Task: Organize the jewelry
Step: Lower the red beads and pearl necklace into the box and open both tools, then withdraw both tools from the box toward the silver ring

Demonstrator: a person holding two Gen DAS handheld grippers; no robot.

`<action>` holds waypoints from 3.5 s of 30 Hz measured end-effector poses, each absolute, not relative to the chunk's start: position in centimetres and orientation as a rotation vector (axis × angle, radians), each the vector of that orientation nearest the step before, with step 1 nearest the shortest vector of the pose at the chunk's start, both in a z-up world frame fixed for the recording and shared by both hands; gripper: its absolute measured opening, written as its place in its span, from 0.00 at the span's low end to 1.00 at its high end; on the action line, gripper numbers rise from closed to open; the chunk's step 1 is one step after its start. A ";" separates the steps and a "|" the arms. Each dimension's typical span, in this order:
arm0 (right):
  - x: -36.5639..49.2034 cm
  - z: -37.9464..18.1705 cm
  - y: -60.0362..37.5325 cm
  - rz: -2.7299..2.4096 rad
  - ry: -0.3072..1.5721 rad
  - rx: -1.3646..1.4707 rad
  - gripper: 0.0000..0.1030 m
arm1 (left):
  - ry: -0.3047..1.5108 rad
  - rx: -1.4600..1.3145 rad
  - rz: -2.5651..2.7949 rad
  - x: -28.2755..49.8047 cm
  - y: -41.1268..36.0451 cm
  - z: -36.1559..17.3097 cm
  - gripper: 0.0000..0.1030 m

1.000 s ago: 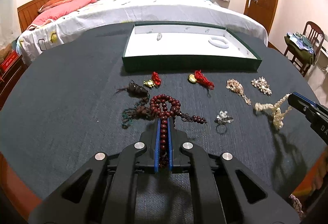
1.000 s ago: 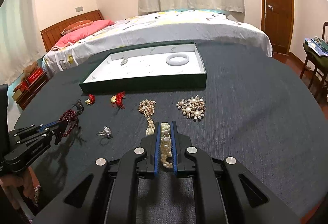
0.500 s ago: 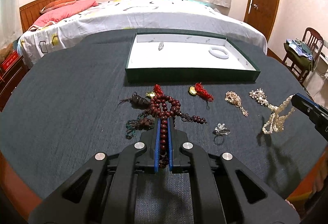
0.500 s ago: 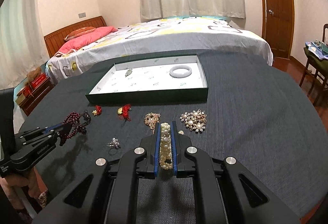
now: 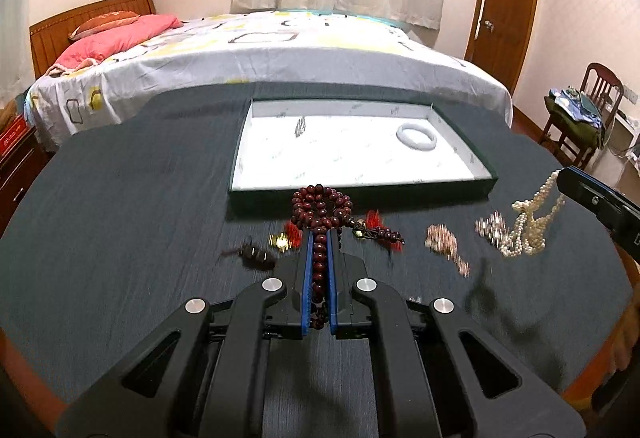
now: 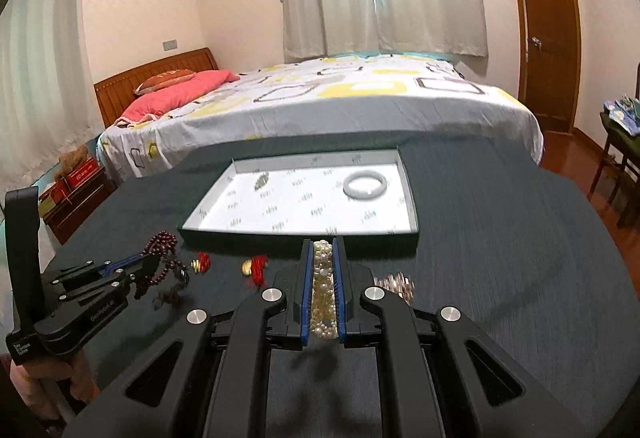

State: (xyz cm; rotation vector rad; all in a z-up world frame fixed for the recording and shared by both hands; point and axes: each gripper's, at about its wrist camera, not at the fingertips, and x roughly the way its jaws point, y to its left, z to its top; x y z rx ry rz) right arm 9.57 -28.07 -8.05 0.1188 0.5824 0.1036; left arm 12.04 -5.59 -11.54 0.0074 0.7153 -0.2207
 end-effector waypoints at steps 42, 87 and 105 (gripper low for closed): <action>35.2 -15.4 -26.2 0.193 0.879 0.150 0.28 | 0.902 0.048 -0.199 35.4 -12.0 -17.0 0.41; 13.9 -12.6 -30.2 0.033 0.728 0.100 0.51 | 0.742 0.071 -0.194 15.7 -8.8 -14.0 0.66; 7.7 -15.4 -33.5 -0.027 0.758 0.168 0.51 | 0.803 0.134 -0.245 10.3 -12.9 -17.2 0.66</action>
